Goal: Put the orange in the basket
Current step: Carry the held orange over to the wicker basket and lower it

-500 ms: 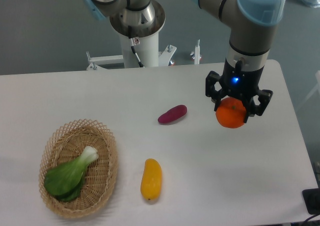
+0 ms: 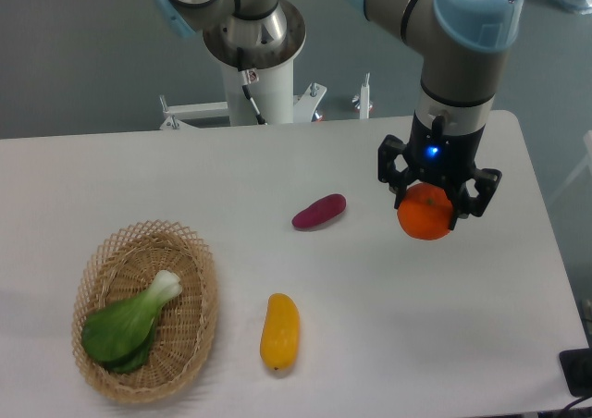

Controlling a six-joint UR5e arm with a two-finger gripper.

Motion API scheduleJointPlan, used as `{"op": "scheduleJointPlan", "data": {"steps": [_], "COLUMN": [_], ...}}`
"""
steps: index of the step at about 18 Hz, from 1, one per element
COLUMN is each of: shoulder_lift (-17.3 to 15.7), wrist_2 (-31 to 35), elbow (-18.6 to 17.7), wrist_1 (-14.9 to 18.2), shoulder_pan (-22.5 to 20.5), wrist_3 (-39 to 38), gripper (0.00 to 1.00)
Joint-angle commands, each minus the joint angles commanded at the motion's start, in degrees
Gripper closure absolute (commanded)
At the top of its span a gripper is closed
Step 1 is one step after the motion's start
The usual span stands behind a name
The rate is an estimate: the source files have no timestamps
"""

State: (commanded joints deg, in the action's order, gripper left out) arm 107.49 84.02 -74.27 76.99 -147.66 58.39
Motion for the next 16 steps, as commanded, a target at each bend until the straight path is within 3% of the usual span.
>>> {"op": "scheduleJointPlan", "data": {"steps": [4,8,10,12,16], "shoulder_lift": [0.00,1.40,2.28,4.47,9.21], "wrist_2": [0.09,0.35,0.44,0.61,4.74], "elbow": [-0.26,-1.48,-2.19,-2.11,-2.11], "wrist_1": [-2.02,-8.42,-10.10,-12.03,-18.88], "shoulder_pan": [3.95,11.32,14.58,18.53,25.82], "wrist_3": [-10.28,-28.55,-34.63,-41.82,-52.03], "gripper": [0.46,0.46,0.46,0.46,0.46]}}
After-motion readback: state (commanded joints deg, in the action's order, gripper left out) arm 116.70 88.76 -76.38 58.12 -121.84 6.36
